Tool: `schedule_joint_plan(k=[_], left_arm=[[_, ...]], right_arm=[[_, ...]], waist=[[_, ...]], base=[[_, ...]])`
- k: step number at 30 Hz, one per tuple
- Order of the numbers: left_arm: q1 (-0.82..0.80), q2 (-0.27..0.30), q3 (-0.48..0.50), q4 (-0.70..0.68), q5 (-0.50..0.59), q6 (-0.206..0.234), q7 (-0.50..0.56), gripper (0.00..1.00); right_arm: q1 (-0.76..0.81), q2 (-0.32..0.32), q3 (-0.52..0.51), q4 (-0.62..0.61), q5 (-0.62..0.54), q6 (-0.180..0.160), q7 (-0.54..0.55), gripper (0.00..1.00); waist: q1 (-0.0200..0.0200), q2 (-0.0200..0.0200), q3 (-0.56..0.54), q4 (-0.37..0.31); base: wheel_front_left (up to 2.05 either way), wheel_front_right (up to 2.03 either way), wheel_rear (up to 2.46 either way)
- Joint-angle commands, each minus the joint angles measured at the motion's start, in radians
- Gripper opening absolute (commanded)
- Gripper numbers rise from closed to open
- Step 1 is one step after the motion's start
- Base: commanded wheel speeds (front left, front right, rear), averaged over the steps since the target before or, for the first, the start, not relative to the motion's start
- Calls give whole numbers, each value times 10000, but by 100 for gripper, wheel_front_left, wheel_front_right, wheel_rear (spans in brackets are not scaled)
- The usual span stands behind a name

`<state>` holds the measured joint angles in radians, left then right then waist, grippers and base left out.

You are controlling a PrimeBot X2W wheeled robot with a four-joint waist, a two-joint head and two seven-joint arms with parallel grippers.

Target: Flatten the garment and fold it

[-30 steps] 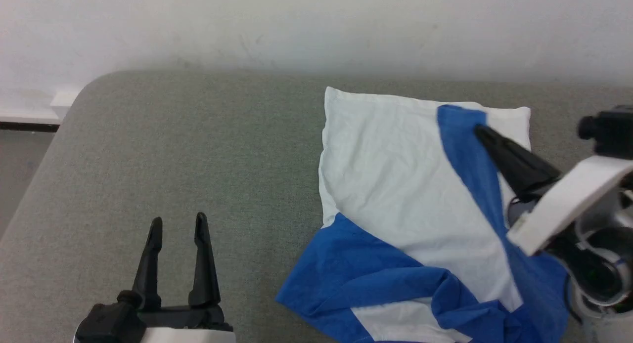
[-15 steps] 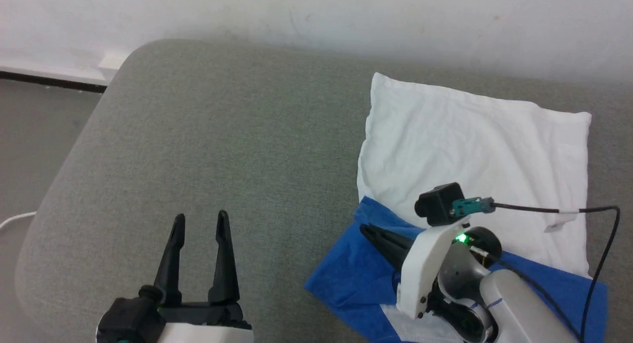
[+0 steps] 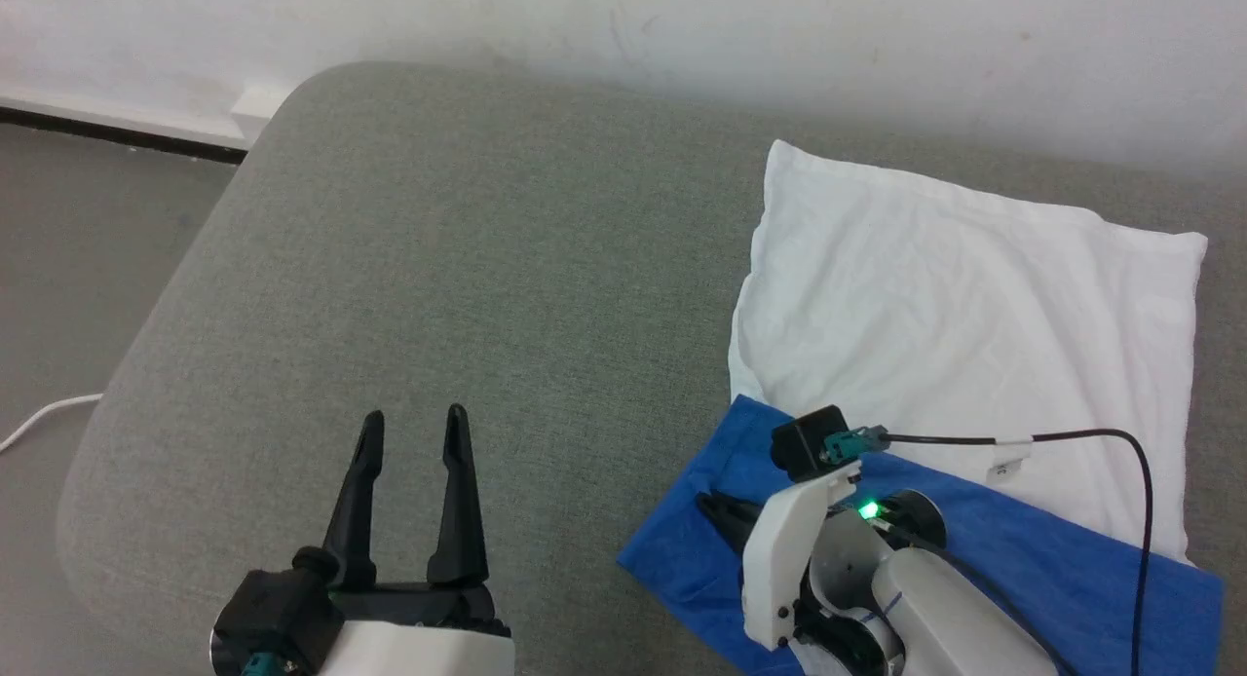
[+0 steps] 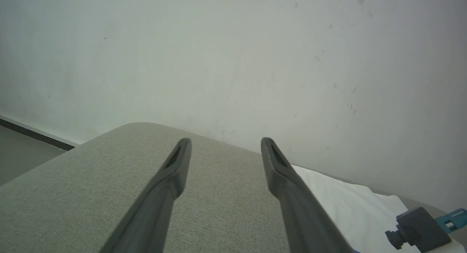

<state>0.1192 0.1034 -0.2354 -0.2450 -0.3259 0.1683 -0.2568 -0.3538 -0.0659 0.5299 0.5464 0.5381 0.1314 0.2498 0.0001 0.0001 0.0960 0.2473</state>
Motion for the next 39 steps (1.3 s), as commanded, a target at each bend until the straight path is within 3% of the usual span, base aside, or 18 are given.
schedule_joint_plan(k=[1, 7, 10, 15, 16, 22, 26, 30, 33, 39], left_arm=[[-113, -16, -1, 41, 35, -50, -43, 100], [52, 44, 135, -63, 86, 9, -46, 100], [125, 111, 193, -196, 142, 59, -46, 100], [145, 191, 169, -394, 225, 119, 31, 100], [145, 191, 169, -394, 225, 119, 31, 100], [201, 257, 118, -494, 290, 199, 175, 100], [280, 248, 63, -503, 287, 237, 196, 100], [408, 240, -8, -460, 295, 264, 186, 100], [525, 237, -86, -353, 340, 285, 169, 100], [223, 276, -218, -259, 484, 273, 249, 100]], right_arm=[[-269, 73, 192, 134, 139, -7, -92, 100], [-724, 70, 513, -694, 1348, -7, 189, 100], [-819, -463, 65, -1688, 1712, -7, 233, 100], [-372, -1783, -1714, -3436, 1268, -7, -259, 100], [-372, -1783, -1714, -3436, 1268, -7, -259, 100], [1291, -2429, -4695, -5383, -905, -7, -1329, 100], [2914, -1471, -6831, -6582, -1898, -7, -1841, 100], [4326, -344, -8180, -7788, -2572, -7, -2178, 100], [5023, 41, -8612, -8268, -2626, -7, -2431, 100], [5396, 150, -8510, -8283, -2308, -7, -2755, 100]], waist=[[-1, -1, -102, -155], [-1, -1, -255, -735], [-1, -1, -301, -1069], [-1, -1, -344, -1541], [-1, -1, -344, -1541], [-1, -1, -309, -1990], [-1, -1, -174, -2198], [-1, -1, -29, -2368], [-1, -1, 64, -2503], [-1, -1, 266, -2738]], base=[[0, 0, 0], [0, 0, 0], [0, 0, 0], [0, 0, 0], [0, 0, 0], [0, 0, 0], [0, 0, 0], [0, 0, 0], [0, 0, 0], [0, 0, 0]])
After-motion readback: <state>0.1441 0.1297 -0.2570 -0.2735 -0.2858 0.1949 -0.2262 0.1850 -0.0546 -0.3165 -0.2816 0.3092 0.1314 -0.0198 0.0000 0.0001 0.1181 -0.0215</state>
